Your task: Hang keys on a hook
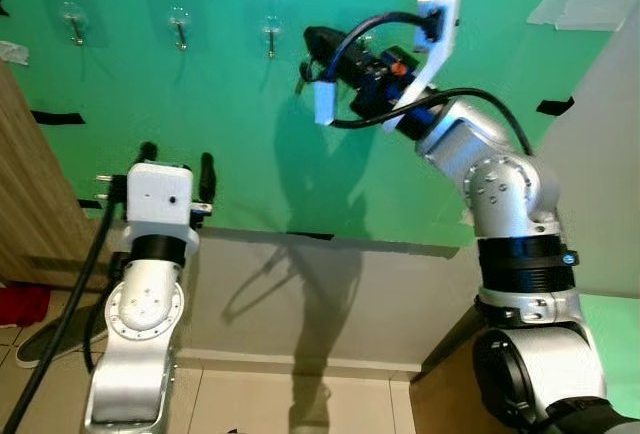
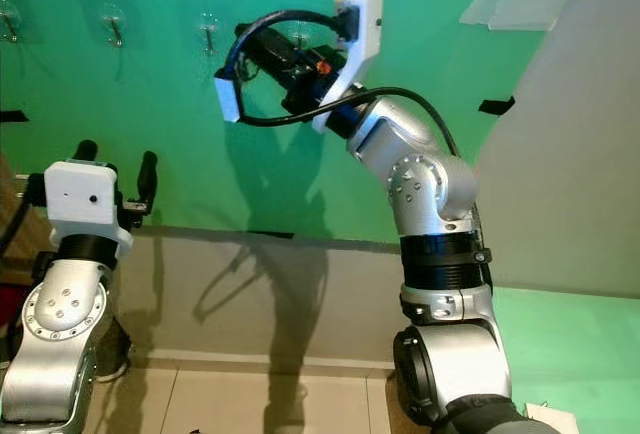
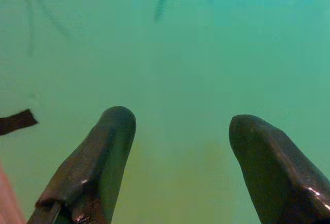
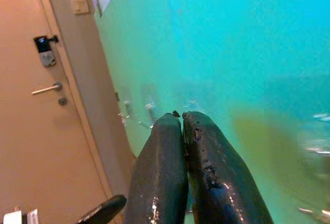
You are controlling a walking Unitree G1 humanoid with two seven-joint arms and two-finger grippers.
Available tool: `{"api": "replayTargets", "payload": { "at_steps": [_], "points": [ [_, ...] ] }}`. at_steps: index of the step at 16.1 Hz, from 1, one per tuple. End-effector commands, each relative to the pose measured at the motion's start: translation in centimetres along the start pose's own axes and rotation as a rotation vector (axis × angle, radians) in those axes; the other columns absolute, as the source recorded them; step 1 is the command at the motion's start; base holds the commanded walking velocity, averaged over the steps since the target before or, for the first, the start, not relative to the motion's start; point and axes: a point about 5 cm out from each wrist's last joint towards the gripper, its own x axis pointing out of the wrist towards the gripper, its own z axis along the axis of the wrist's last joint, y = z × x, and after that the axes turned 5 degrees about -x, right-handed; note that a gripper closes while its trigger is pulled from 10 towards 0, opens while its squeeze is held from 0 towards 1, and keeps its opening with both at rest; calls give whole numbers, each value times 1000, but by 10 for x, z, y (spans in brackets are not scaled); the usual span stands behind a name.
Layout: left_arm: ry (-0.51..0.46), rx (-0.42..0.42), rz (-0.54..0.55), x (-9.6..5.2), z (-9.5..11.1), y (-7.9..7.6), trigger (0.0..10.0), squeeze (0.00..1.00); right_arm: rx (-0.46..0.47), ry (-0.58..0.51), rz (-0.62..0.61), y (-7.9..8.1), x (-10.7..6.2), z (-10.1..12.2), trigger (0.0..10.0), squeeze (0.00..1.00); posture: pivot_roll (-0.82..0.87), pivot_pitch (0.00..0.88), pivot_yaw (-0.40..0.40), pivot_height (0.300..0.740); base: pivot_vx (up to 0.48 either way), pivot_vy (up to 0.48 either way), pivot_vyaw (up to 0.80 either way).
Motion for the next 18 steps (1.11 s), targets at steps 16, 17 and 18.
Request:
{"api": "replayTargets", "payload": {
  "at_steps": [16,17,18],
  "points": [
    [-38,14,-82,15,3,-5,10000,0,-23,-25,-151,-22,-19,3,0,0,138,0,-30,740,0,0,0],
    [-40,12,-77,15,3,-6,10000,0,-18,-21,-158,-25,-18,1,0,0,143,0,-36,740,0,0,0],
    [-41,12,-74,14,3,-5,10000,0,-18,-20,-167,-27,-17,0,0,0,144,0,-39,740,0,0,0]
  ]
}}
